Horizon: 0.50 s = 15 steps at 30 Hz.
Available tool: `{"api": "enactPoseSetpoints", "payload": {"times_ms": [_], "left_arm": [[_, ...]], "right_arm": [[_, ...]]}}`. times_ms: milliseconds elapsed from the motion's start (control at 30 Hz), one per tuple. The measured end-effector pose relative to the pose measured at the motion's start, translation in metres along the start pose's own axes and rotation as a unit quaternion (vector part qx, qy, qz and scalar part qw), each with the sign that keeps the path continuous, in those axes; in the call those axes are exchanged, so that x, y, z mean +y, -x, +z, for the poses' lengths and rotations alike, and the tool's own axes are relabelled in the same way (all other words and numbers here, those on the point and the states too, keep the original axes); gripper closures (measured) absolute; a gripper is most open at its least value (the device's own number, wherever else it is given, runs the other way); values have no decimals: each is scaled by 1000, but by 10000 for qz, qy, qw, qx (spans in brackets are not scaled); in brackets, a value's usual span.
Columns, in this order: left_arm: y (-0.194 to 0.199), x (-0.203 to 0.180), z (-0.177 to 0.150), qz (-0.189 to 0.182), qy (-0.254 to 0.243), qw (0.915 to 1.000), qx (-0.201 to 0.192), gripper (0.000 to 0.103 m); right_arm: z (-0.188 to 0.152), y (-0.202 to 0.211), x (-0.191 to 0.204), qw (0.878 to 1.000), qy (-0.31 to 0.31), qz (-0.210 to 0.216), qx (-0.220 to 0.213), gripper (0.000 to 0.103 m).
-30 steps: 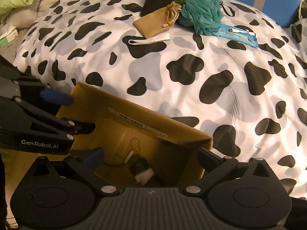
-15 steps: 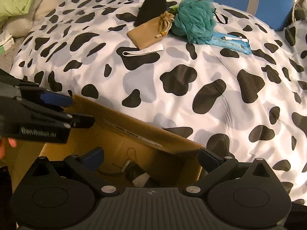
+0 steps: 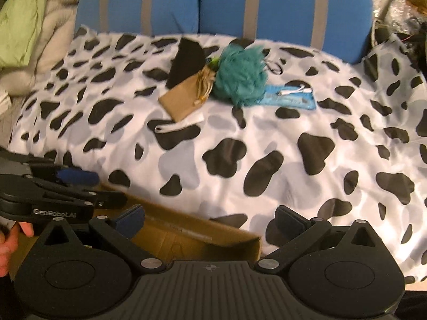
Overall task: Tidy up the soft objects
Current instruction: 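Move the left gripper back to the white strap beside the tan pouch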
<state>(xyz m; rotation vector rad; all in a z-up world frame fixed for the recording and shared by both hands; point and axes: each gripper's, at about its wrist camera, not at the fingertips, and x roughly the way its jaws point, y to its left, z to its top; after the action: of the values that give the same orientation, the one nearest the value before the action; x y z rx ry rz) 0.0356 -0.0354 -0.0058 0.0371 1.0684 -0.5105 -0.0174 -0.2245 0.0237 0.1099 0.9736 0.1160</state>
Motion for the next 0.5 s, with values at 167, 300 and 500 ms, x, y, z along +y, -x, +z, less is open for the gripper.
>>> {"api": "enactPoseSetpoints", "payload": {"times_ms": [167,300,500], "left_arm": [[4,0,4,-58,75,9998,-156,44],[5,3,4,-86,149,9997,-195,44],[0,2,3,-80,158,9995,-270,44]], "right_arm": [[1,-3,-10,9991,-347,-217,-60,0],[5,9,-18,9973,-575,-205,-419,0],[6,2,-39,9935,-1037,-202,-431,0]]}}
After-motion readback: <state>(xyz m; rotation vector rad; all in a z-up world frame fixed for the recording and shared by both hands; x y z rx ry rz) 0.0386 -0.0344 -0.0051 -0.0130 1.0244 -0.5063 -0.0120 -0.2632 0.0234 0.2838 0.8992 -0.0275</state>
